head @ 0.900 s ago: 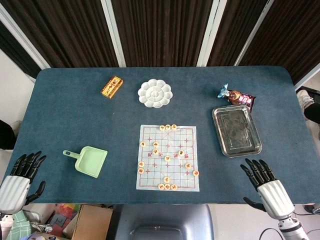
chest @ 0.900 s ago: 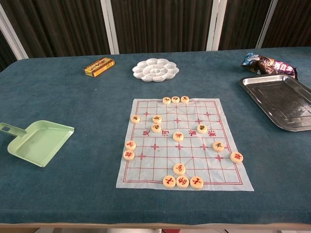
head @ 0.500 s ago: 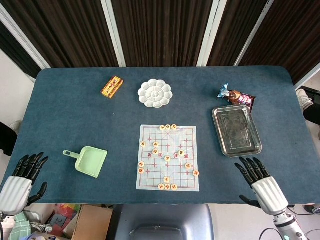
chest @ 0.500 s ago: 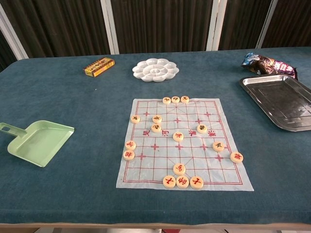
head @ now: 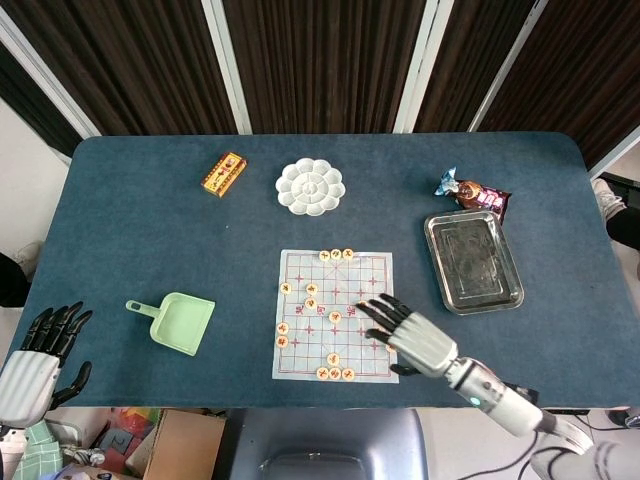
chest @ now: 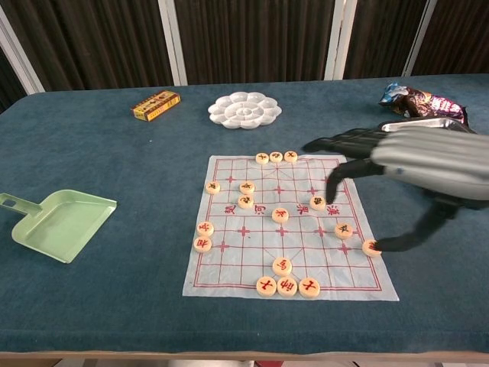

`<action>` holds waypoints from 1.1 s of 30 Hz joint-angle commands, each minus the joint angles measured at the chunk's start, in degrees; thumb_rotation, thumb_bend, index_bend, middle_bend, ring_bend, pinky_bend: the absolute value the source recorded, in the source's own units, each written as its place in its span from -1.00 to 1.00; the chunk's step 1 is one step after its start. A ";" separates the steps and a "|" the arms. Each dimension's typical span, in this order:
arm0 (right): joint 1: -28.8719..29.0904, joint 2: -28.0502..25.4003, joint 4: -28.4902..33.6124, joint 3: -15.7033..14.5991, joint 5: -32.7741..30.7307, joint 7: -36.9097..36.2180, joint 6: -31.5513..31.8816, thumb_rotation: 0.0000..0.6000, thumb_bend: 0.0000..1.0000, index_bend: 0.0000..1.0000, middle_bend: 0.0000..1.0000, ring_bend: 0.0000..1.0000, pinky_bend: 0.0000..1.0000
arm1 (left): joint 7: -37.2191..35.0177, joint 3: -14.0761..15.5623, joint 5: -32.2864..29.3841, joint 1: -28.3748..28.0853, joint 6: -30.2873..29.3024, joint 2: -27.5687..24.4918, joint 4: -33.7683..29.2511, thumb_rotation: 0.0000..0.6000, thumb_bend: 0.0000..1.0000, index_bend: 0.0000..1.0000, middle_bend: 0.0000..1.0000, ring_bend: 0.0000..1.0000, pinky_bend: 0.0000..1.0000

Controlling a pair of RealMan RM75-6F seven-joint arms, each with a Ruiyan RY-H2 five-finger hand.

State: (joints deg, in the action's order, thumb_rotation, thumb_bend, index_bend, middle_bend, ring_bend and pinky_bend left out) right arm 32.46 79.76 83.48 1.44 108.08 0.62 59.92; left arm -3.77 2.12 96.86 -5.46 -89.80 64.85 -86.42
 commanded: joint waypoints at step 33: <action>12.35 15.66 -14.19 -2.41 -5.02 6.12 -7.73 1.00 -0.23 0.19 -0.88 -1.00 -1.00 | -1.45 -0.61 -0.79 0.20 -0.53 -0.33 0.23 1.00 -0.09 -1.00 -1.00 -1.00 -0.99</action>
State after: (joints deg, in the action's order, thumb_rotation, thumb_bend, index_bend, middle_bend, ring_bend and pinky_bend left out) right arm 44.67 95.22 69.40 -0.85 103.29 6.40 52.37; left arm -5.22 1.51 96.07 -5.26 -90.33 64.52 -86.19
